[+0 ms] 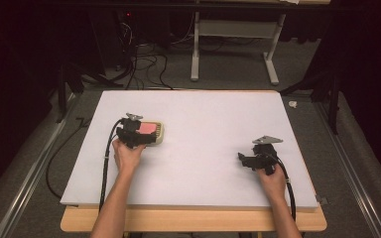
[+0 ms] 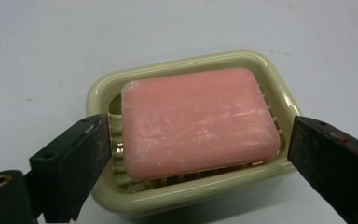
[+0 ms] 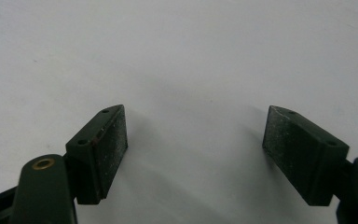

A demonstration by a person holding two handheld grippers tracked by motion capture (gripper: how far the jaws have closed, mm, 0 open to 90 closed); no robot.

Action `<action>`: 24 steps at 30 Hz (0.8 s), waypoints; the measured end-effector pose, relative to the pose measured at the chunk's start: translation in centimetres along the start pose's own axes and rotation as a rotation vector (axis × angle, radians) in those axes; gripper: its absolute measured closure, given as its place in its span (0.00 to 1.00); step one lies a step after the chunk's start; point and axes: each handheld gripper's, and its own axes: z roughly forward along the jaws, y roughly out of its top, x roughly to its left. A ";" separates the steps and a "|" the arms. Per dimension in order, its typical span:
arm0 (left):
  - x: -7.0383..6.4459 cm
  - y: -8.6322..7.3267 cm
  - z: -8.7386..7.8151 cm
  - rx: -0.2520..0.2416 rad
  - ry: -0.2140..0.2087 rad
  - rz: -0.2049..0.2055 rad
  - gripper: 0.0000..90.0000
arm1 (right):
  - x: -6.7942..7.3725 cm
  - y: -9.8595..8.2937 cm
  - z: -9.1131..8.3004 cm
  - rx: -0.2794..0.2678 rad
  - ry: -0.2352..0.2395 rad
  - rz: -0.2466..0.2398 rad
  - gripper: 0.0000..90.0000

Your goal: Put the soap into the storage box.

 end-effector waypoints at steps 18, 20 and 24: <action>-0.5 0.3 -2.7 -0.066 -0.073 0.031 0.09 | 0.0 0.0 0.0 -0.001 0.000 0.001 0.25; -0.6 0.3 -2.9 -0.072 -0.077 0.038 0.09 | 0.0 0.0 0.0 -0.001 0.000 0.001 0.25; -0.9 0.3 -3.4 -0.077 -0.112 0.042 0.12 | 0.0 0.0 0.0 -0.001 0.000 0.001 0.25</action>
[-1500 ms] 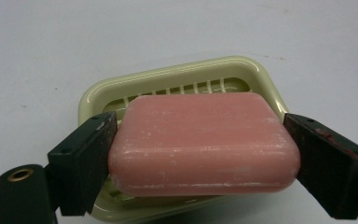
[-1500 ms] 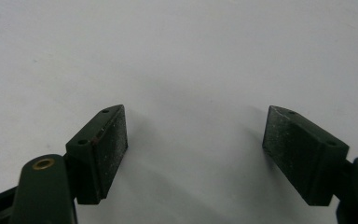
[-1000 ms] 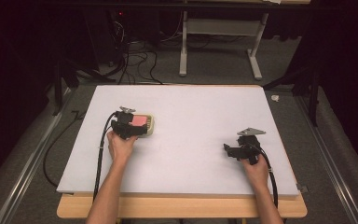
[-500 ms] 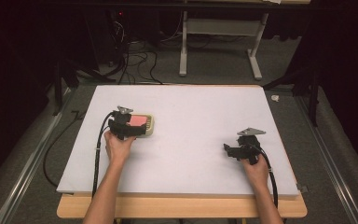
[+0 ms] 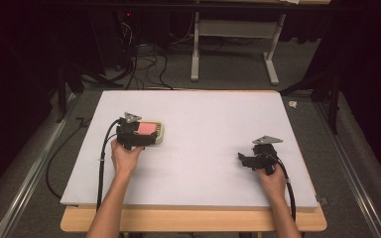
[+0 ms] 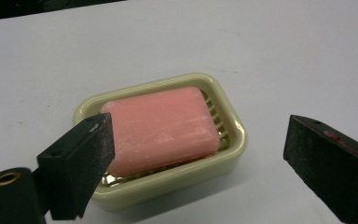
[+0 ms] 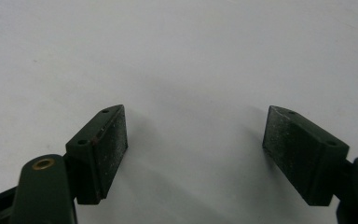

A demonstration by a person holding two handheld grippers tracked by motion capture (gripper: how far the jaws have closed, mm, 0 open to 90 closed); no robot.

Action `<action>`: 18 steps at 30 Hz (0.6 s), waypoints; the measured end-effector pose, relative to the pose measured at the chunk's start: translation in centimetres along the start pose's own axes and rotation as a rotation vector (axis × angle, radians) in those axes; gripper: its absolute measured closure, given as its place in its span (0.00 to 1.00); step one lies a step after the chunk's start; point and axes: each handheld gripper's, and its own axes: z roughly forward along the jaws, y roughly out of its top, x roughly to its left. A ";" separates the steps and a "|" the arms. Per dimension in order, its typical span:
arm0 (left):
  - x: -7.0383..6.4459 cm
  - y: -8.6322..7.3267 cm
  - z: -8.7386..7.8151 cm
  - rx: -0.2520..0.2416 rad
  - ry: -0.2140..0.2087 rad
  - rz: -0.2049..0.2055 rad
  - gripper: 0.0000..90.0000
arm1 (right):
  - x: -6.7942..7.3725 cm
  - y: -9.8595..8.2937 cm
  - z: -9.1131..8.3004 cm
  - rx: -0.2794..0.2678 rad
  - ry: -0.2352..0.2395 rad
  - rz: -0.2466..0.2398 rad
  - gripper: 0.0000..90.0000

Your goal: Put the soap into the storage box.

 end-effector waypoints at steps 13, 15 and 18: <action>-1.0 0.2 -1.6 -0.039 -0.040 0.032 0.14 | 0.0 0.0 0.0 0.000 0.000 0.000 0.25; -1.2 0.2 -1.8 -0.044 -0.049 0.035 0.14 | 0.0 0.0 0.0 0.000 0.000 0.001 0.25; -1.4 0.1 -2.1 -0.051 -0.065 0.038 0.14 | 0.0 0.0 0.0 0.000 0.000 0.000 0.25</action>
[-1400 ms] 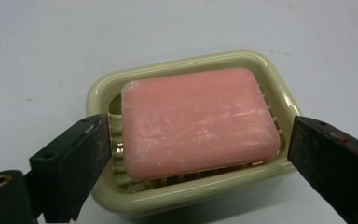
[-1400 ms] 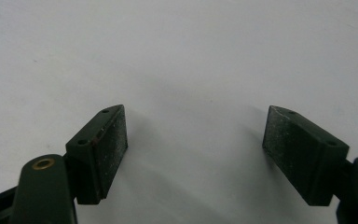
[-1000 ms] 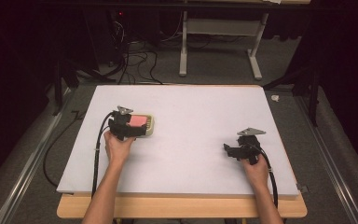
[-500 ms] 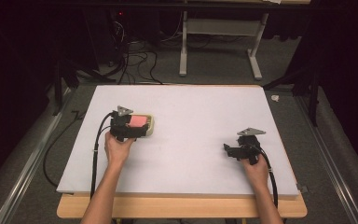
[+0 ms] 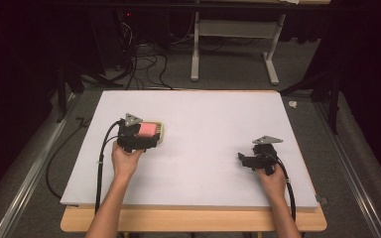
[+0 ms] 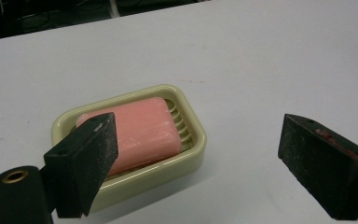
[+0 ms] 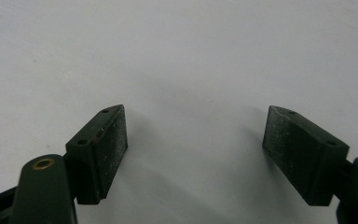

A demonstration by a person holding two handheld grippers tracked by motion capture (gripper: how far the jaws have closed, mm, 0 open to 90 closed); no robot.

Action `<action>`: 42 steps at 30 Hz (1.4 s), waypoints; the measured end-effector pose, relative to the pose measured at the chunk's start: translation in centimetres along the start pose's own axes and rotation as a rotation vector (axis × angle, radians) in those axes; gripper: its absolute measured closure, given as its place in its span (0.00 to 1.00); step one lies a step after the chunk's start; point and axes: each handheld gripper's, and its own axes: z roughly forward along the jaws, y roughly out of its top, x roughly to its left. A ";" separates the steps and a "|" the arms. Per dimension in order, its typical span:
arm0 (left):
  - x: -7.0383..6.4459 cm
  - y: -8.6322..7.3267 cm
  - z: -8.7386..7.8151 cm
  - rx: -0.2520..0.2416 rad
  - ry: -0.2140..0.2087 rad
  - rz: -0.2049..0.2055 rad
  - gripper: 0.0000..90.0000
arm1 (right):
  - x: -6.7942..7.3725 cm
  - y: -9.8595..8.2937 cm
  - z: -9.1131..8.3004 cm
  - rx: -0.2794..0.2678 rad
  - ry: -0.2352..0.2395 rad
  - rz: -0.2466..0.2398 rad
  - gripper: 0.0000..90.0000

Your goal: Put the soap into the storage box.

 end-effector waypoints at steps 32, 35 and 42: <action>-1.7 -0.7 -2.6 -0.035 -0.131 0.014 0.14 | 0.0 0.0 0.0 0.000 0.000 0.000 0.25; -1.9 -0.7 -2.6 -0.031 -0.135 0.015 0.14 | 0.0 0.0 0.0 0.000 0.000 0.000 0.25; -2.5 -0.8 -2.7 -0.027 -0.151 0.024 0.14 | 0.0 0.0 0.0 0.000 0.001 0.000 0.25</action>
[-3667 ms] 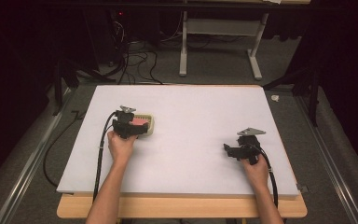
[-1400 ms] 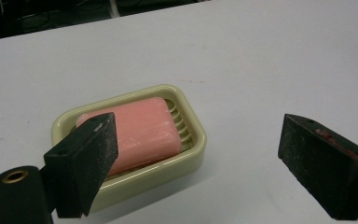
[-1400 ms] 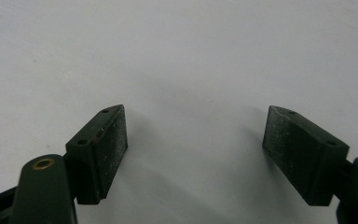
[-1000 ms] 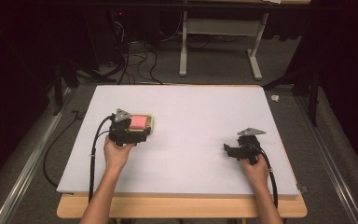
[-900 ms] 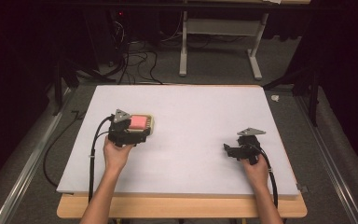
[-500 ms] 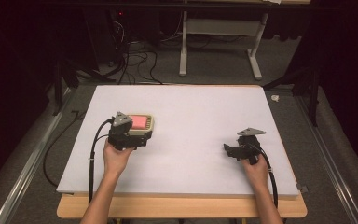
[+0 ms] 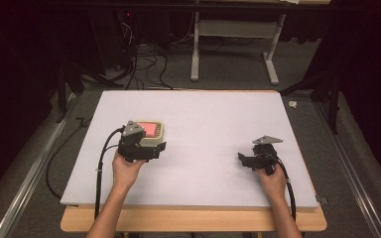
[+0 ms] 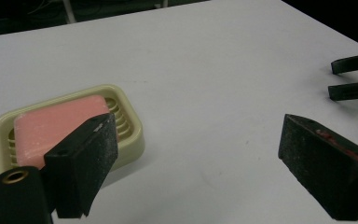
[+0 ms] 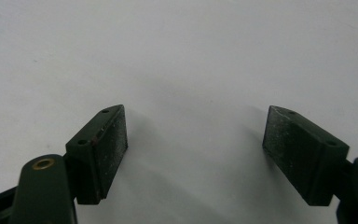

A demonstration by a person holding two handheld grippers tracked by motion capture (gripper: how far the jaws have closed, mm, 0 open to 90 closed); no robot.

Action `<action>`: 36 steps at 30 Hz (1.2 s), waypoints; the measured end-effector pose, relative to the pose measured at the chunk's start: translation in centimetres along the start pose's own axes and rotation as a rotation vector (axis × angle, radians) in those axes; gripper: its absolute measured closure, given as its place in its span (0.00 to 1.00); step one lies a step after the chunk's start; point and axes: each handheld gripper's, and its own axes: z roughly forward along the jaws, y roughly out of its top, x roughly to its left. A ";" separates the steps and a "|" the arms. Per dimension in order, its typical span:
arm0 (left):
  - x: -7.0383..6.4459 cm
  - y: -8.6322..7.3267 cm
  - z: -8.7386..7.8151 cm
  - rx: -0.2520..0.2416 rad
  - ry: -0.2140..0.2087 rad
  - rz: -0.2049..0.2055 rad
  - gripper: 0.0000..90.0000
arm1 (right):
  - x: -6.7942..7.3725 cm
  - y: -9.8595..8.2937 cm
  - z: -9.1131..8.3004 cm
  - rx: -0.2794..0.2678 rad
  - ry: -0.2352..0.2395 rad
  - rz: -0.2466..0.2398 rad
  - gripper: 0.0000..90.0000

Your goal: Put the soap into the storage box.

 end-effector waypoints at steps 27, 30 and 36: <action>-2.4 -0.7 -0.2 -0.001 -0.066 0.019 0.16 | 0.0 0.0 0.0 -0.001 0.000 -0.002 0.25; -2.7 -1.0 -0.2 0.005 -0.062 0.029 0.16 | 0.0 0.0 0.0 -0.001 0.000 -0.002 0.25; -3.1 -1.3 -0.2 0.005 -0.071 0.031 0.16 | 0.0 0.0 0.0 -0.001 0.000 -0.002 0.25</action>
